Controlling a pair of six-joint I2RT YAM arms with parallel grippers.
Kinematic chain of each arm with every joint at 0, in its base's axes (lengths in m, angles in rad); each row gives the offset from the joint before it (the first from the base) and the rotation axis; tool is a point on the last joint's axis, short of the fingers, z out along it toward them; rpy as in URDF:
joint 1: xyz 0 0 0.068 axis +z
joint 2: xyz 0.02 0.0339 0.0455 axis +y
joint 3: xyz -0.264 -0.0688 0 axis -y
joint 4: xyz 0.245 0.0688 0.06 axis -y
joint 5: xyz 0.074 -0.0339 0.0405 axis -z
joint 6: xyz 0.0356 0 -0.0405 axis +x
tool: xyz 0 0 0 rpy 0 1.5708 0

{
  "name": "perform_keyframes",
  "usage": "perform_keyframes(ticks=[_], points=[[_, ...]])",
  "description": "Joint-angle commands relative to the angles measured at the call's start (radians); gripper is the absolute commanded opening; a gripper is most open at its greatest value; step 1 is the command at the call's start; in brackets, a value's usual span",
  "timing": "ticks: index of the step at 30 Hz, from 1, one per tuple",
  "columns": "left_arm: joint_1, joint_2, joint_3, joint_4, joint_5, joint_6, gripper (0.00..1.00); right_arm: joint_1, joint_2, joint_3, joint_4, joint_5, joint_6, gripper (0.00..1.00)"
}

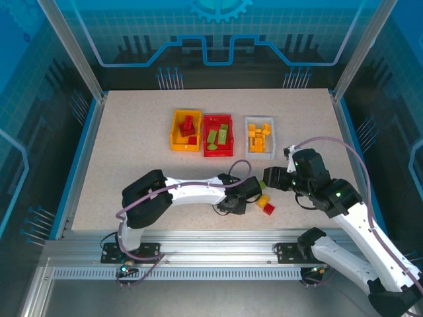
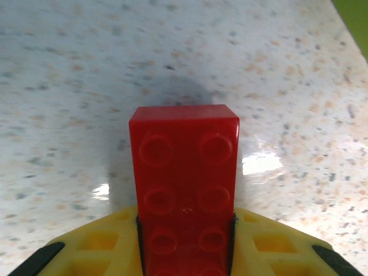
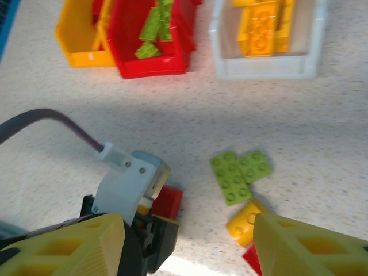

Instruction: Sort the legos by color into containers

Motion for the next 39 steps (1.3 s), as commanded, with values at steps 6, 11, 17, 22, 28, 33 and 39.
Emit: perform_keyframes(ticks=[6,11,17,22,28,33,39], points=[[0.304,-0.338,-0.11,-0.101,-0.065,0.185,0.24,0.165,0.069,-0.023,0.258,-0.168,-0.016,0.63],[0.558,-0.335,-0.019,-0.125,-0.044,0.378,0.25,0.286,0.187,0.024,0.365,-0.07,0.009,0.63],[0.744,-0.128,0.228,-0.162,-0.052,0.506,0.24,0.36,0.261,0.03,0.543,0.009,0.033,0.65],[0.791,0.069,0.445,-0.226,-0.081,0.562,0.25,0.364,0.304,0.01,0.711,0.033,0.051,0.68],[0.799,0.232,0.591,-0.264,-0.102,0.582,0.26,0.364,0.362,0.055,0.716,0.05,0.066,0.69],[0.799,0.293,0.634,-0.28,-0.091,0.577,0.37,0.363,0.361,0.049,0.694,0.052,0.07,0.69],[0.774,0.227,0.621,-0.28,-0.075,0.567,0.53,0.362,0.336,0.036,0.64,0.087,0.067,0.69]])
